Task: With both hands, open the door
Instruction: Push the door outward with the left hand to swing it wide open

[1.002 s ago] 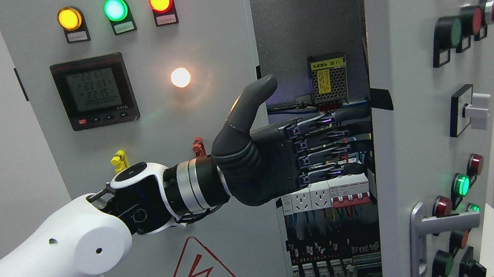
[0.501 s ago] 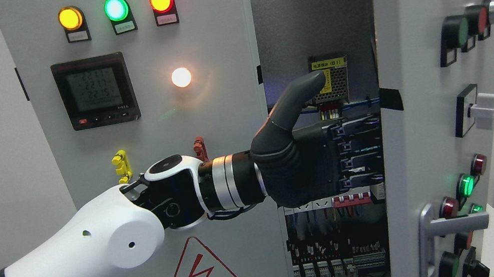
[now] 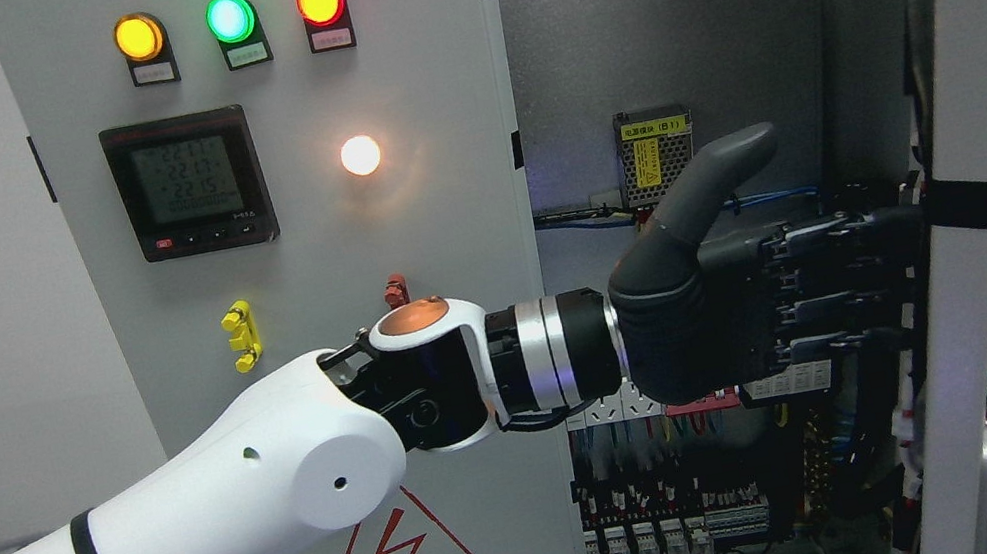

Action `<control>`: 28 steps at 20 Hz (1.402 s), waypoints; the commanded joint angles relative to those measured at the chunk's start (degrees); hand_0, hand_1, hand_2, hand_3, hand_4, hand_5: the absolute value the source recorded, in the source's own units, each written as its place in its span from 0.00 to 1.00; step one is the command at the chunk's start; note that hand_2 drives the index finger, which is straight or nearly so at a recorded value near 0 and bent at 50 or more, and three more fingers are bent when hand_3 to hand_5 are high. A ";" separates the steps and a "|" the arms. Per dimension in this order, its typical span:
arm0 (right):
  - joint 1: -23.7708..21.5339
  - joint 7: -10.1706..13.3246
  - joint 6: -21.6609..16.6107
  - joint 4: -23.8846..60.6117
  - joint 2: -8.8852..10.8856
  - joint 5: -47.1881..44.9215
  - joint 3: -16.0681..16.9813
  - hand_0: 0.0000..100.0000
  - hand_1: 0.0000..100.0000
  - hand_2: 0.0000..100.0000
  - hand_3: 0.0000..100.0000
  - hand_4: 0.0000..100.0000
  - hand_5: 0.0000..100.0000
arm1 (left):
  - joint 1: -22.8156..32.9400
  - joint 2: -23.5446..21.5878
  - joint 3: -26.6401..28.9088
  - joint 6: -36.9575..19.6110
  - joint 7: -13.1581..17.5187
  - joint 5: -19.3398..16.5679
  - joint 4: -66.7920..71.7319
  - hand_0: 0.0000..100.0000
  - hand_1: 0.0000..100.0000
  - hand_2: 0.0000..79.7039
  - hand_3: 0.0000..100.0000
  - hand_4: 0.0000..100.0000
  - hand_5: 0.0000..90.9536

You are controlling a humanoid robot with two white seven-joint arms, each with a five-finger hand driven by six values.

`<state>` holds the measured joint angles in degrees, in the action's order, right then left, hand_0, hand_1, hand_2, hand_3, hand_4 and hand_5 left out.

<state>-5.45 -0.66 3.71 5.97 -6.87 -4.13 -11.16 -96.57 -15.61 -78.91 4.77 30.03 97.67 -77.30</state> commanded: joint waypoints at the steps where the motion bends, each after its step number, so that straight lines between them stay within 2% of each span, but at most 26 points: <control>1: 0.00 -0.04 -0.02 0.00 -0.08 0.00 0.00 0.38 0.00 0.00 0.00 0.00 0.00 | -1.08 7.69 0.24 -0.11 -1.99 -1.34 -0.22 0.00 0.00 0.00 0.00 0.00 0.00; 9: 0.00 -0.05 -0.02 0.00 -0.08 0.00 0.00 0.38 0.00 0.00 0.00 0.00 0.00 | -2.48 12.88 0.24 -0.20 -6.99 -1.25 -0.13 0.00 0.00 0.00 0.00 0.00 0.00; 21: 0.00 -0.05 -0.02 0.00 0.01 0.00 0.00 0.38 0.00 0.00 0.00 0.00 0.00 | -2.66 15.26 0.07 -0.37 -9.46 -1.34 -0.05 0.00 0.00 0.00 0.00 0.00 0.00; 24: 0.00 -0.05 -0.02 0.00 0.01 0.00 0.00 0.38 0.00 0.00 0.00 0.00 0.00 | -2.75 15.52 -0.02 -0.63 -12.35 -1.34 -0.05 0.00 0.00 0.00 0.00 0.00 0.00; 28: 0.00 -0.05 -0.02 0.00 0.01 0.00 0.00 0.38 0.00 0.00 0.00 0.00 0.00 | -2.75 16.05 -0.02 -0.81 -14.11 -1.43 -0.05 0.00 0.00 0.00 0.00 0.00 0.00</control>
<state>-5.45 -0.66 3.71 5.98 -6.87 -4.13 -11.16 -99.23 -1.89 -78.83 4.08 17.22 96.30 -77.38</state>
